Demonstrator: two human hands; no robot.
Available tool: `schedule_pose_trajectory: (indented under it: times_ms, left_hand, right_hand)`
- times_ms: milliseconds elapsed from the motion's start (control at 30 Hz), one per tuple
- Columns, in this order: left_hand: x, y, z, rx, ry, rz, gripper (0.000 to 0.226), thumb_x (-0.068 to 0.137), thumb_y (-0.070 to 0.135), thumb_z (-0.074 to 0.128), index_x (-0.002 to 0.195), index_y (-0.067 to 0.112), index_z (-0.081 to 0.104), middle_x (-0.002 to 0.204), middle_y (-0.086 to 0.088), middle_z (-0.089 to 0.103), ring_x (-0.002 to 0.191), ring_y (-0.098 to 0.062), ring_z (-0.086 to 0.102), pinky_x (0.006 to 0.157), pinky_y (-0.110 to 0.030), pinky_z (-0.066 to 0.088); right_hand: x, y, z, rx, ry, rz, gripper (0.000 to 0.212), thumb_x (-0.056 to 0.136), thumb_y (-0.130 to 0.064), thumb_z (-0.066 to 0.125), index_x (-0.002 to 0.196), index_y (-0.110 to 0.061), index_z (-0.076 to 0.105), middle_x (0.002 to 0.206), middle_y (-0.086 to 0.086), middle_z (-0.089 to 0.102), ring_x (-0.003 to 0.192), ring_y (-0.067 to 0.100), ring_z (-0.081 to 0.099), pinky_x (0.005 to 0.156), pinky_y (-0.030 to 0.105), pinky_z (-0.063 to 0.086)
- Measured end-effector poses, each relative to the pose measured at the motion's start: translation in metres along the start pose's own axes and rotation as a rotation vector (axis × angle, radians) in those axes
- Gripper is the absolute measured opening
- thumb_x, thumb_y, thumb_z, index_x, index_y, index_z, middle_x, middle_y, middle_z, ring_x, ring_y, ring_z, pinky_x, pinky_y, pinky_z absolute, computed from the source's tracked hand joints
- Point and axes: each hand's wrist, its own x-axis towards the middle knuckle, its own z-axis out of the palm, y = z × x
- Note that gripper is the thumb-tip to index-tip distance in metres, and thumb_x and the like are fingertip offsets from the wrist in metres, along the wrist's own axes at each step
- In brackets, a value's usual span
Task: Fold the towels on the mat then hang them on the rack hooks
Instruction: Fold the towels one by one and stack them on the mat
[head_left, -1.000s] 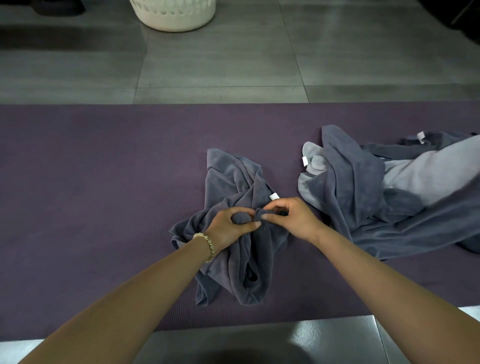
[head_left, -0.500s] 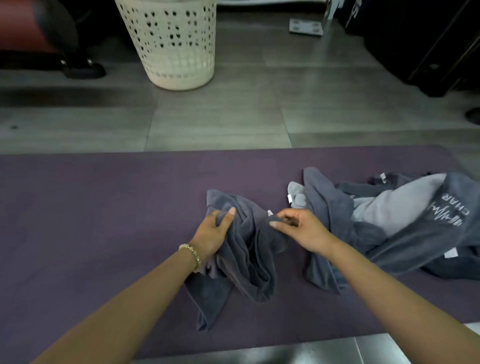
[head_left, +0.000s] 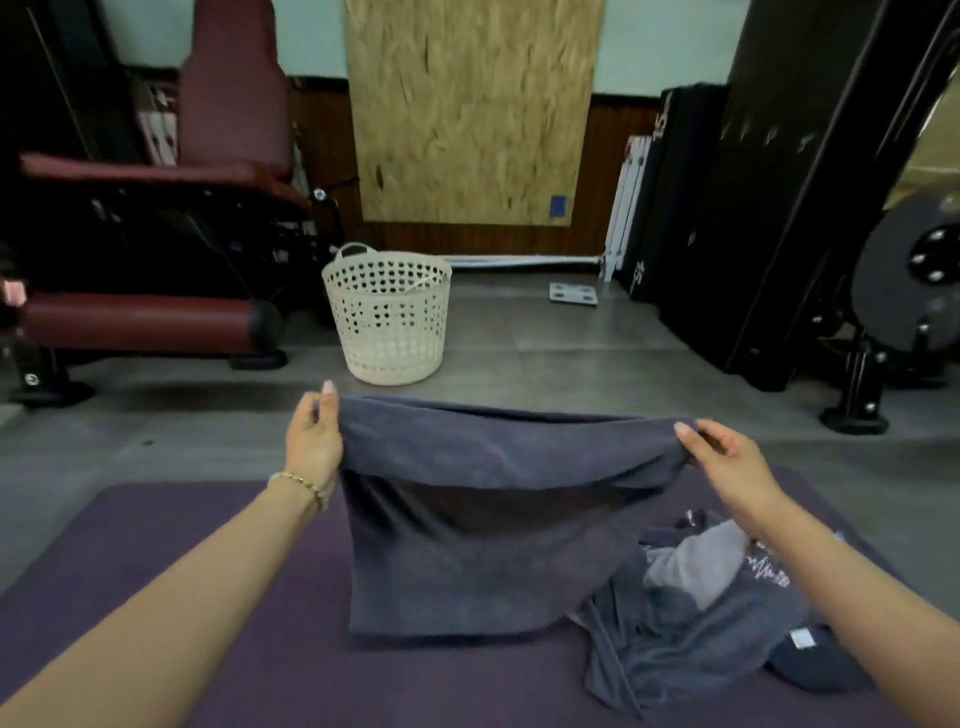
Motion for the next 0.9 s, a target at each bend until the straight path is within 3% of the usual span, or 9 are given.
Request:
schedule_pose_trajectory:
  times_ms: [100,233,433,600,700,800,900]
  left_hand:
    - [-0.004,0.043,-0.017,-0.001,-0.021,0.107,0.041,0.101,0.03,0.041,0.065,0.016,0.03,0.064,0.001,0.033,0.056,-0.008,0.031,0.048,-0.018,0.027]
    - [-0.014,0.083,-0.033,0.067,-0.072,0.249,0.041,0.101,0.034,0.039,0.066,0.018,0.028,0.064,0.0,0.027,0.057,-0.01,0.027,0.056,-0.029,0.023]
    - [-0.038,0.109,-0.068,0.122,0.004,0.279,0.041,0.101,0.033,0.039,0.065,0.014,0.03,0.065,-0.002,0.033,0.057,-0.011,0.029,0.058,-0.03,0.022]
    - [-0.055,0.107,-0.091,0.128,-0.061,0.117,0.045,0.098,0.042,0.043,0.065,0.013,0.037,0.07,-0.006,0.043,0.069,-0.019,0.04,0.07,-0.034,0.036]
    - [-0.065,0.105,-0.094,0.029,-0.059,0.071,0.041,0.098,0.042,0.042,0.076,0.008,0.048,0.081,-0.01,0.053,0.078,-0.018,0.048,0.08,-0.037,0.045]
    - [-0.071,0.1,-0.092,-0.048,-0.081,0.035,0.039,0.099,0.039,0.042,0.084,0.005,0.054,0.084,-0.01,0.053,0.08,-0.018,0.048,0.078,-0.033,0.043]
    - [-0.069,0.084,-0.103,-0.176,-0.086,-0.071,0.041,0.098,0.043,0.042,0.086,0.007,0.057,0.09,-0.011,0.056,0.086,-0.019,0.05,0.085,-0.037,0.046]
  right_hand:
    - [-0.005,-0.03,-0.018,0.084,0.085,-0.001,0.017,0.095,-0.009,0.054,0.082,-0.018,0.062,0.06,-0.022,0.066,0.058,-0.01,0.059,0.059,0.005,0.047]
    - [-0.016,-0.062,-0.028,0.159,0.16,-0.015,0.015,0.096,-0.014,0.055,0.086,-0.02,0.063,0.065,-0.019,0.069,0.061,-0.003,0.061,0.058,0.01,0.05]
    - [-0.05,-0.1,-0.017,0.108,0.204,-0.082,0.012,0.098,-0.017,0.051,0.093,-0.012,0.061,0.078,-0.006,0.062,0.068,0.004,0.053,0.056,0.005,0.044]
    - [-0.084,-0.115,0.001,0.027,0.13,-0.085,0.013,0.098,-0.019,0.051,0.099,-0.01,0.06,0.083,-0.002,0.062,0.072,0.007,0.055,0.058,0.007,0.045]
    - [-0.102,-0.121,0.024,0.032,0.034,-0.089,0.013,0.098,-0.02,0.051,0.099,-0.011,0.061,0.087,0.0,0.064,0.077,0.01,0.058,0.066,0.016,0.048]
    - [-0.113,-0.125,0.045,0.037,-0.027,-0.089,0.014,0.099,-0.022,0.05,0.1,-0.013,0.061,0.086,-0.003,0.064,0.078,0.008,0.059,0.066,0.018,0.046]
    - [-0.109,-0.122,0.055,0.043,0.081,-0.067,0.015,0.098,-0.024,0.05,0.101,-0.013,0.06,0.09,0.002,0.063,0.08,0.014,0.059,0.066,0.021,0.045]
